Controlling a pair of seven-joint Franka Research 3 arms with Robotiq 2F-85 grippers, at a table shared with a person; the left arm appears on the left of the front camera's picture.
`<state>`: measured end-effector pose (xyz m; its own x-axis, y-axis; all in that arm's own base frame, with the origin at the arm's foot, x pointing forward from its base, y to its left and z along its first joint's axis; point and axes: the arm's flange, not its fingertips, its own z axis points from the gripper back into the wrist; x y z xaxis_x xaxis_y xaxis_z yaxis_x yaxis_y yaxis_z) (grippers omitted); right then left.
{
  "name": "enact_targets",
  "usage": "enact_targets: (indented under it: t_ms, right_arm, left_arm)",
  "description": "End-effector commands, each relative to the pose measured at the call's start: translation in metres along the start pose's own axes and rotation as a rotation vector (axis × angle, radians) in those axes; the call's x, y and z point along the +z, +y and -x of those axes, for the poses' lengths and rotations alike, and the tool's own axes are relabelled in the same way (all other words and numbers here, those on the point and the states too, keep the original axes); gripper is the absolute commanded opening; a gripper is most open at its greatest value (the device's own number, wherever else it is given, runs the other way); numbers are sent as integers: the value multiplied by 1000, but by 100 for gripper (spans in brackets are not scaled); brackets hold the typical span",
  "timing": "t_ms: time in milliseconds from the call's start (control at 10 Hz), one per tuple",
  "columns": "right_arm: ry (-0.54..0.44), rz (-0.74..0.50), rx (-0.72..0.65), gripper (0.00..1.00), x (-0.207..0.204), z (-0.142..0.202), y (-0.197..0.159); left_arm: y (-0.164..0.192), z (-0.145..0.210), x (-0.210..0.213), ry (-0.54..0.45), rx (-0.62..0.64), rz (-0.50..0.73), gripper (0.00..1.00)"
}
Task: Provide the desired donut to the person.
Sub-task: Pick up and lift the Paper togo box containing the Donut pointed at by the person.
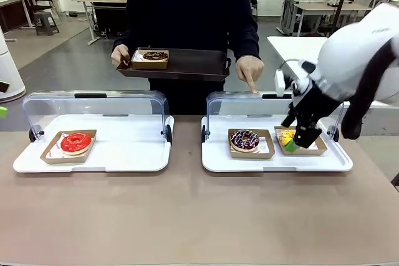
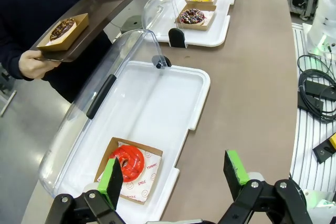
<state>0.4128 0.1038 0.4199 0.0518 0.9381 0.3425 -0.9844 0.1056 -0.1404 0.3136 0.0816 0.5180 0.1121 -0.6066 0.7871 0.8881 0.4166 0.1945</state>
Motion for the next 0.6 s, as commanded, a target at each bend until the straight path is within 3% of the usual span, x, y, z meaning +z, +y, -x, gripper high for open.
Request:
enact_targets:
  t_ms: [0,100,400,500]
  right_arm:
    - [-81,126,85,100,6,6,15]
    - [0,0,0,100,0,0,0]
    - [4,32,37,100,-3,4,2]
    - [20,22,73,100,-27,-10,-18]
  left_arm:
    - [0,1,1,-9,2,-1,100]
    - [0,1,1,-9,2,-1,100]
    - [0,1,1,-9,2,-1,100]
    - [0,1,1,-9,2,-1,100]
